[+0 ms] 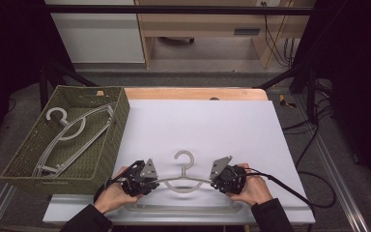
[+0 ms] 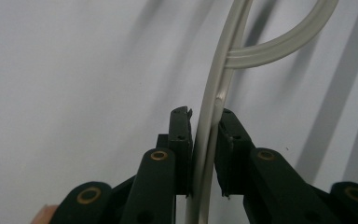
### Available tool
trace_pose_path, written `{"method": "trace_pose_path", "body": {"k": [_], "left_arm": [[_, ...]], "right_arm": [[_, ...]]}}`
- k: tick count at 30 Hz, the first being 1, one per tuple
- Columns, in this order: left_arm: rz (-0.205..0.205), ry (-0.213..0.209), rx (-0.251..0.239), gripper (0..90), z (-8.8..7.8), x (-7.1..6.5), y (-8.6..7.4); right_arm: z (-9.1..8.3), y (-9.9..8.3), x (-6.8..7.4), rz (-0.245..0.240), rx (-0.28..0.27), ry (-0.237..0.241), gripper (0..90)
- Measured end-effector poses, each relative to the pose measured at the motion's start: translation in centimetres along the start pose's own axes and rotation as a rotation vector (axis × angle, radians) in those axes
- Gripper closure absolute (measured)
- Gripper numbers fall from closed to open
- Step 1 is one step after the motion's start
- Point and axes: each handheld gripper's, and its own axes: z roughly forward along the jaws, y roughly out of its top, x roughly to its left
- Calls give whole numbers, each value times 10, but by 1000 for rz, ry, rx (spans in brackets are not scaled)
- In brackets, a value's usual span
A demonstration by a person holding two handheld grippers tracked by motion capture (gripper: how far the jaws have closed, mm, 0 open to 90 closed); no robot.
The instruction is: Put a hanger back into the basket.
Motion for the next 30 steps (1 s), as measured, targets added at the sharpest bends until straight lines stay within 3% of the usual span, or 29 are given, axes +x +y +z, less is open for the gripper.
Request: {"method": "trace_pose_path", "body": {"k": [6,10,12,16,23,30], "left_arm": [[52,-1,-41,815,-10,-10,-1],[46,-5,-77,821,-19,-14,-1],[37,-9,-91,822,-24,-14,-2],[-12,-9,-136,823,-32,-14,-3],[-76,38,-156,824,-43,-11,-4],[-143,72,-198,824,-53,-7,-5]], "right_arm": [[-6,-1,-3,8,-35,-33,792],[-13,-2,-4,46,-67,-61,771],[-16,-3,-5,54,-99,-48,750],[-26,-4,-8,115,-201,-58,679],[-45,-12,-14,225,-408,-88,494],[-63,-35,-20,347,-526,-137,371]]}}
